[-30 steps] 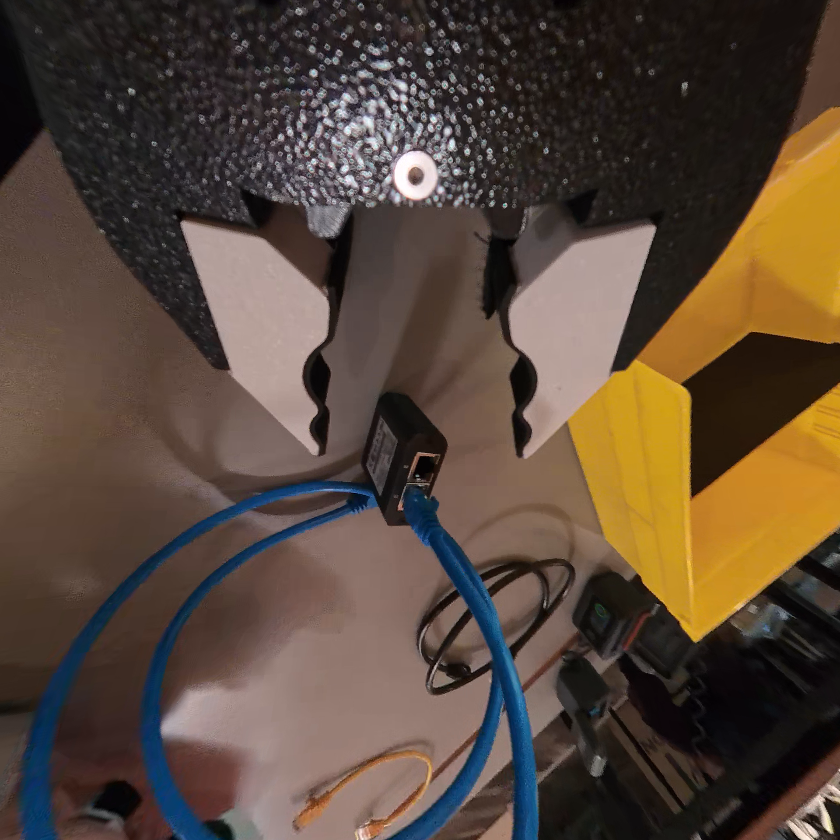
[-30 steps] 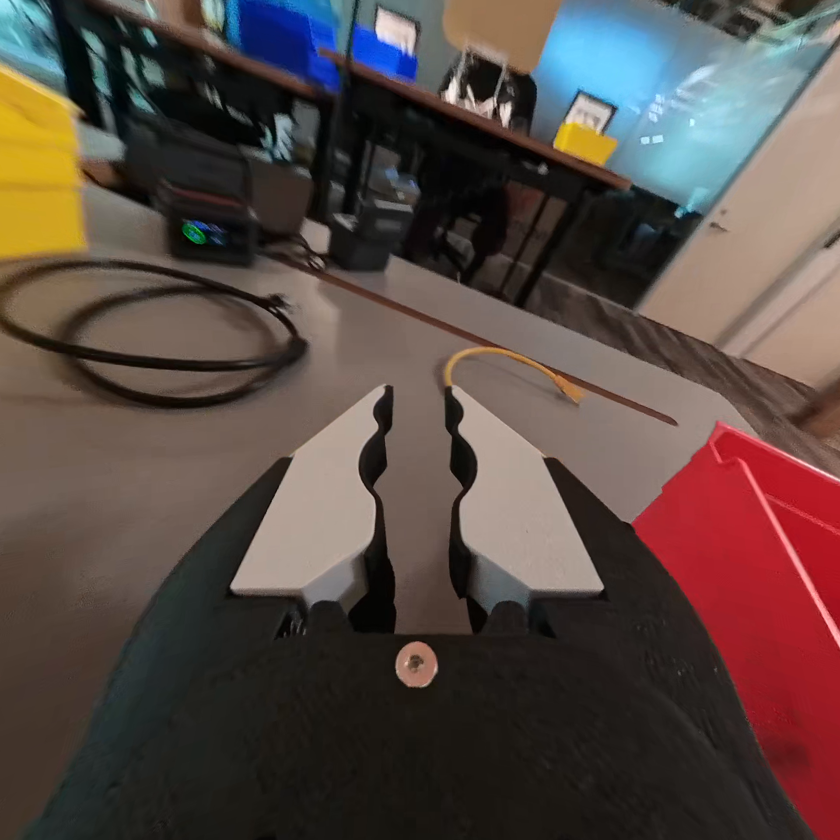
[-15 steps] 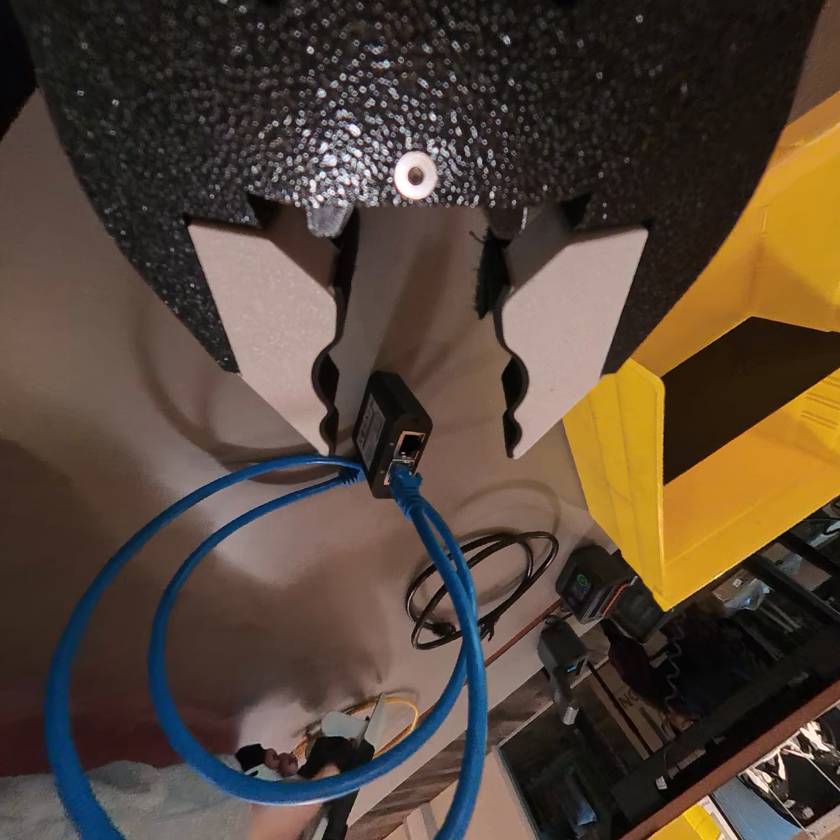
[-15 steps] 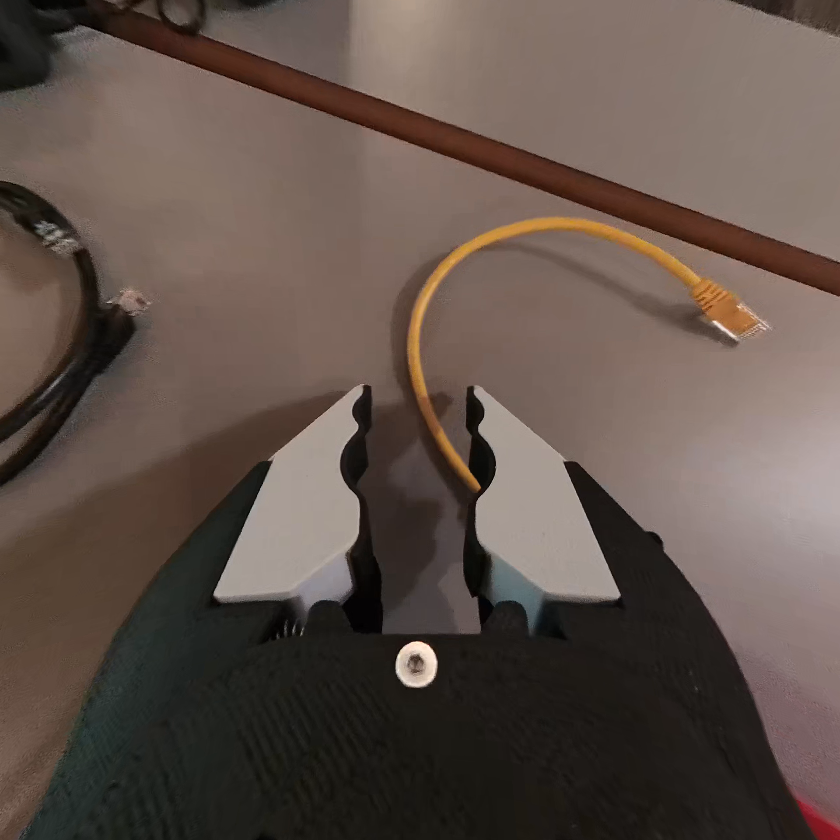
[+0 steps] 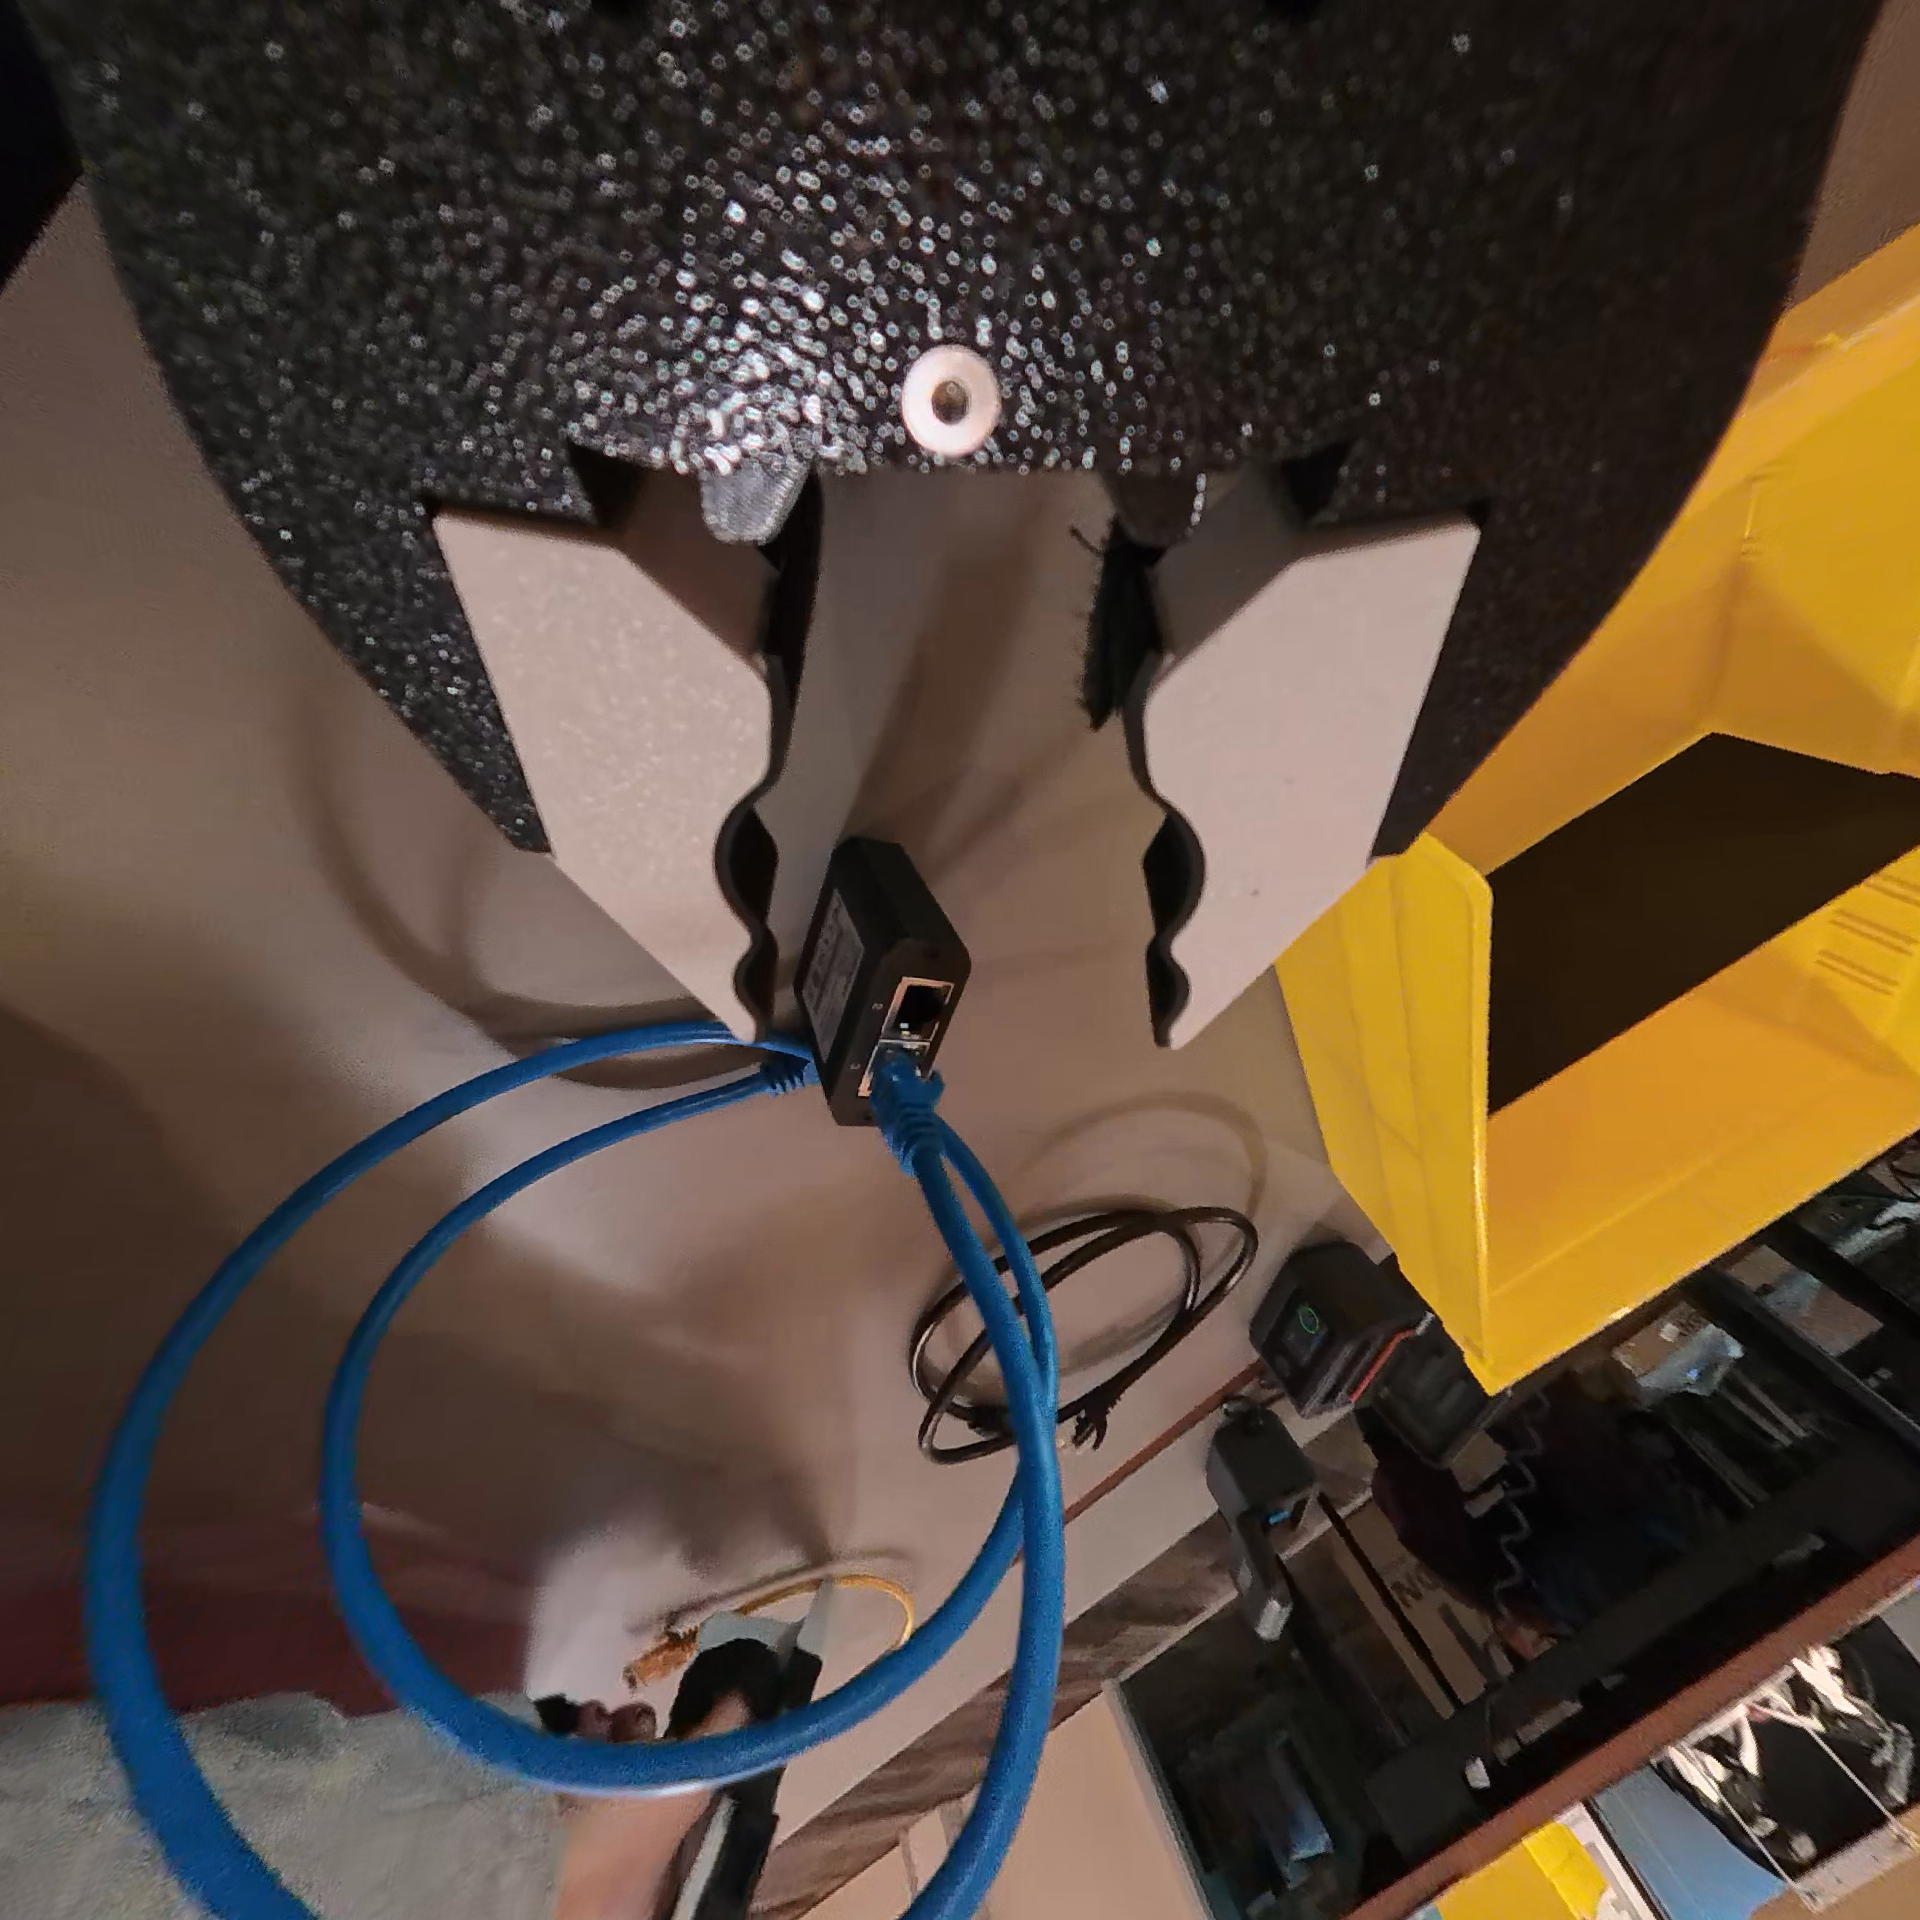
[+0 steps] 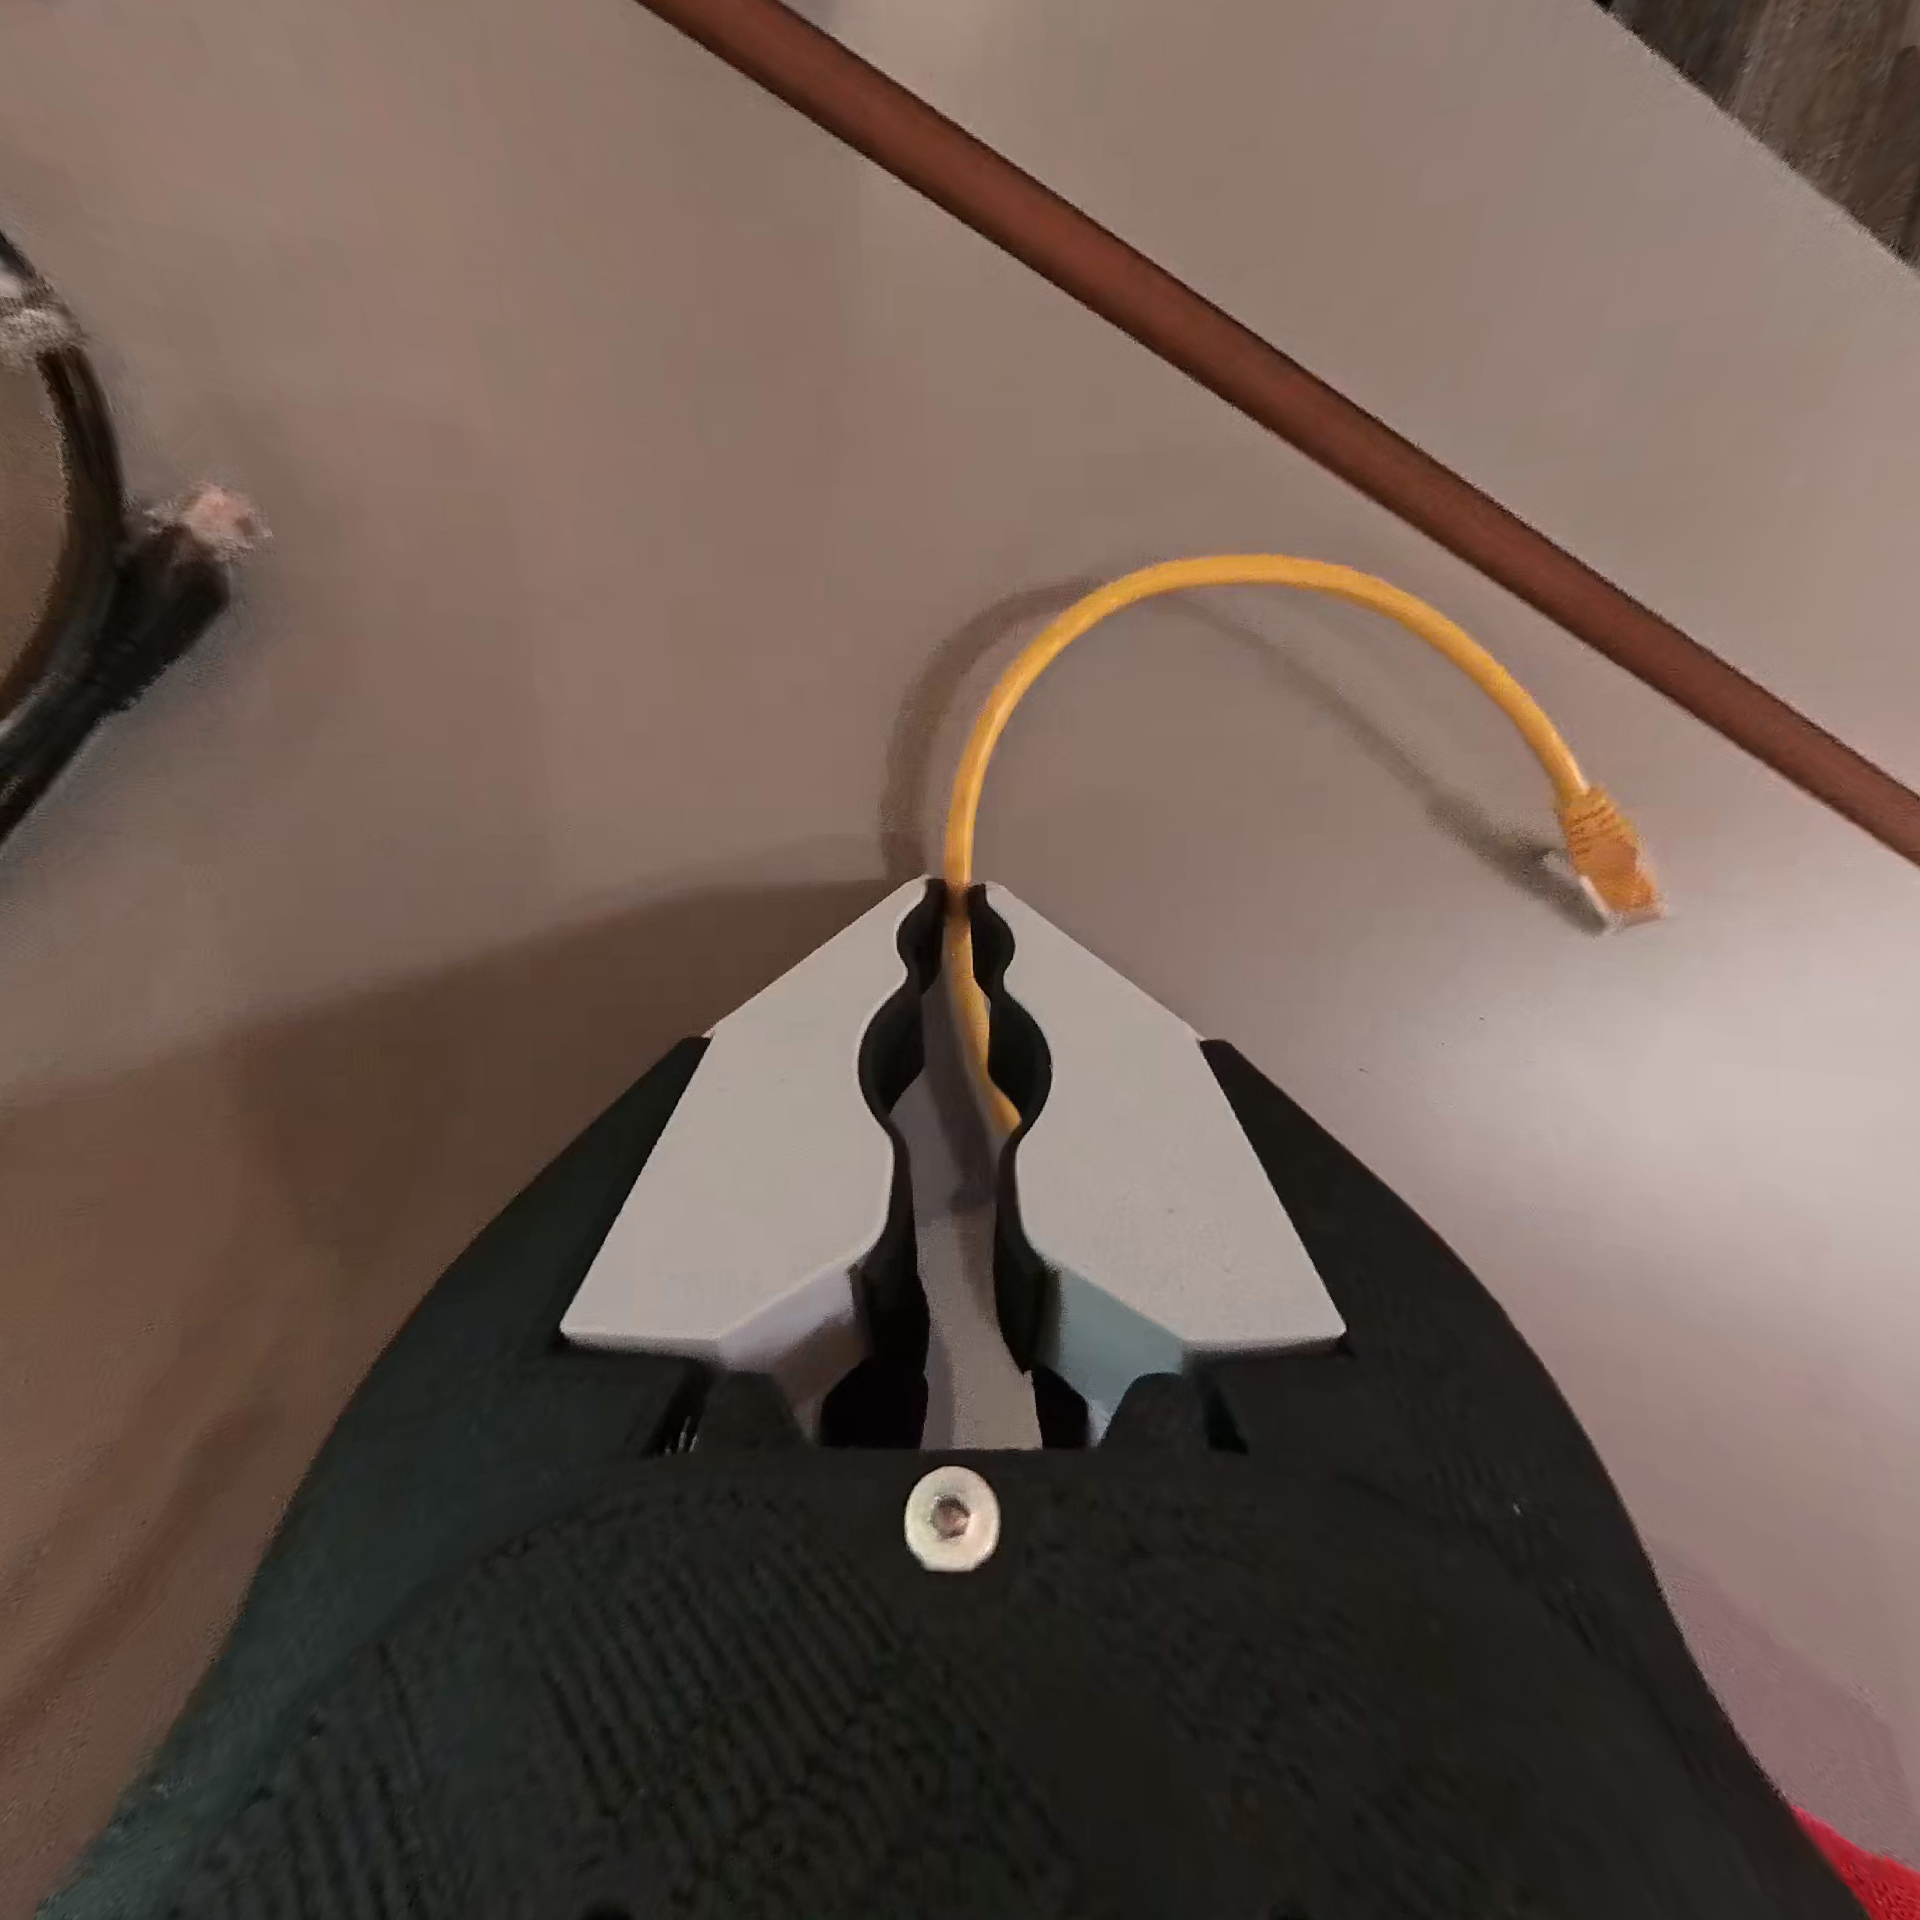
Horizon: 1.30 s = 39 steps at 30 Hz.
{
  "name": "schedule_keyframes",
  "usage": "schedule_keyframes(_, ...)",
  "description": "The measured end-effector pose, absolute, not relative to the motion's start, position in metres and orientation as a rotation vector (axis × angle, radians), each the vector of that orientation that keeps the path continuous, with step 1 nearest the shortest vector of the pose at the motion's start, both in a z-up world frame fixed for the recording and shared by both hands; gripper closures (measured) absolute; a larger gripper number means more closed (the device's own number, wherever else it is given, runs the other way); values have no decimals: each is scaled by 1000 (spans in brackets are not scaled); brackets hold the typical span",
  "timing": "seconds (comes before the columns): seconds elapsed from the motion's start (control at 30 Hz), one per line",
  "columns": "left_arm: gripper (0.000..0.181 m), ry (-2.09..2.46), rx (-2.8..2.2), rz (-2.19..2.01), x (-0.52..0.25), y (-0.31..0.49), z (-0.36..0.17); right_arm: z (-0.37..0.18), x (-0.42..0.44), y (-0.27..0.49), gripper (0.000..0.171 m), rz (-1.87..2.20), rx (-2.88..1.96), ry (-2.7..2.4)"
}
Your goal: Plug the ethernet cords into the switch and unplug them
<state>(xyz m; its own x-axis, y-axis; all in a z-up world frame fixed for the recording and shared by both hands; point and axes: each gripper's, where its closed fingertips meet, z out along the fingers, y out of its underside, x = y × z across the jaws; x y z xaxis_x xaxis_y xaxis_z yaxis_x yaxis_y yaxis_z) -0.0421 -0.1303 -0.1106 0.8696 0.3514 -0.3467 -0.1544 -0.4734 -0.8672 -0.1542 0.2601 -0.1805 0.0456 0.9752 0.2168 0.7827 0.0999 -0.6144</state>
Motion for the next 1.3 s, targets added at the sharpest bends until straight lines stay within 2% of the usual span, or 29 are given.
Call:
schedule_keyframes(0.1, 113, -125, -1944, 638, -41, -131, -102, -159, -153, 246, 169, 537, -1686, -1707)
schedule_keyframes(0.37, 115, -80, -1865, 711, -34, -131, -82, -48, -105, 184, 169, 1183, -1533, -1333)
schedule_keyframes(0.47, 118, -16, -1797, 735, -19, -130, -58, -13, -69, 158, 170, 1381, -1440, -1238)
schedule_keyframes(0.6, 125, 129, -1607, 705, 32, -126, 3, 19, -14, 116, 170, 1618, -1314, -1168)
schedule_keyframes(0.67, 129, 193, -1560, 632, 60, -118, 16, 34, 11, 91, 170, 1759, -1256, -1142)
schedule_keyframes(0.83, 127, 258, -1598, 334, 117, -87, 3, 57, 58, 14, 169, 2045, -1099, -1193)
schedule_keyframes(1.1, 118, 166, -1665, -145, 151, -60, -33, 57, 94, -85, 169, 2247, -944, -1383)
schedule_keyframes(1.17, 123, 163, -1618, -241, 155, -61, -29, 55, 98, -96, 169, 2287, -932, -1423)
schedule_keyframes(1.23, 136, 169, -1578, -330, 159, -63, -24, 55, 102, -103, 170, 2320, -917, -1463)
schedule_keyframes(1.27, 146, 168, -1562, -361, 159, -64, -23, 55, 103, -104, 170, 2322, -908, -1472)
schedule_keyframes(1.3, 164, 191, -1546, -407, 163, -67, -22, 56, 105, -105, 169, 2319, -895, -1481)
